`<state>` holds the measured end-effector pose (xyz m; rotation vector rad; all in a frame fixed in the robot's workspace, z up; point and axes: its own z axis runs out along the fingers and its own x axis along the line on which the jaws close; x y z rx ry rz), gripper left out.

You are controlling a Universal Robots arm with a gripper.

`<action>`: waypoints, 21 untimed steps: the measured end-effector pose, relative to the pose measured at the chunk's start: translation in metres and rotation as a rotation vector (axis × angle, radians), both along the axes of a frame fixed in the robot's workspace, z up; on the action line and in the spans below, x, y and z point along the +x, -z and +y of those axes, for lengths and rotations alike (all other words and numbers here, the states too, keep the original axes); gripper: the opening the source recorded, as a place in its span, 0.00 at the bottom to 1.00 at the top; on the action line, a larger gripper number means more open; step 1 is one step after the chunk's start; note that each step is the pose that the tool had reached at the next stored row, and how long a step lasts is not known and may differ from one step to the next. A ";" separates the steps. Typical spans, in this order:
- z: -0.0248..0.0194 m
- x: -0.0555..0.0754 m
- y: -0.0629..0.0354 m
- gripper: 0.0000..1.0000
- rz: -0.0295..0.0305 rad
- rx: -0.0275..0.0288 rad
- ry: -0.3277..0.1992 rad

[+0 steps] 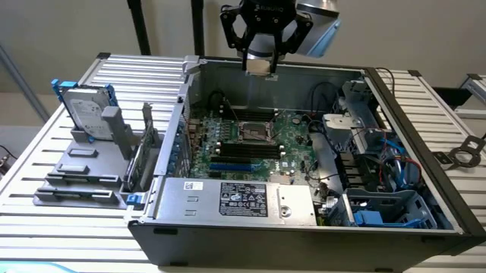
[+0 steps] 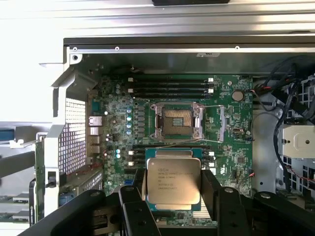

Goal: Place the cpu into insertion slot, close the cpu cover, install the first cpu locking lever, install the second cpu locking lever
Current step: 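Place the cpu into insertion slot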

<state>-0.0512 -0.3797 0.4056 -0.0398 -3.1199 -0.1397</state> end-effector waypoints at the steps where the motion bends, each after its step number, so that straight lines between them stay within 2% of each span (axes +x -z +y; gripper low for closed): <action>1: 0.0006 0.001 0.0007 0.54 0.0002 -0.0002 0.000; 4: 0.0069 0.004 0.0062 0.54 0.0012 0.0001 0.000; 9: 0.0275 0.011 0.0153 0.54 0.0011 0.0002 0.000; 12: 0.0350 0.018 0.0208 0.54 0.0011 -0.0006 0.000; 15: 0.0375 0.025 0.0263 0.54 0.0011 -0.0015 0.000; 21: 0.0379 0.030 0.0370 0.54 0.0012 -0.0030 0.003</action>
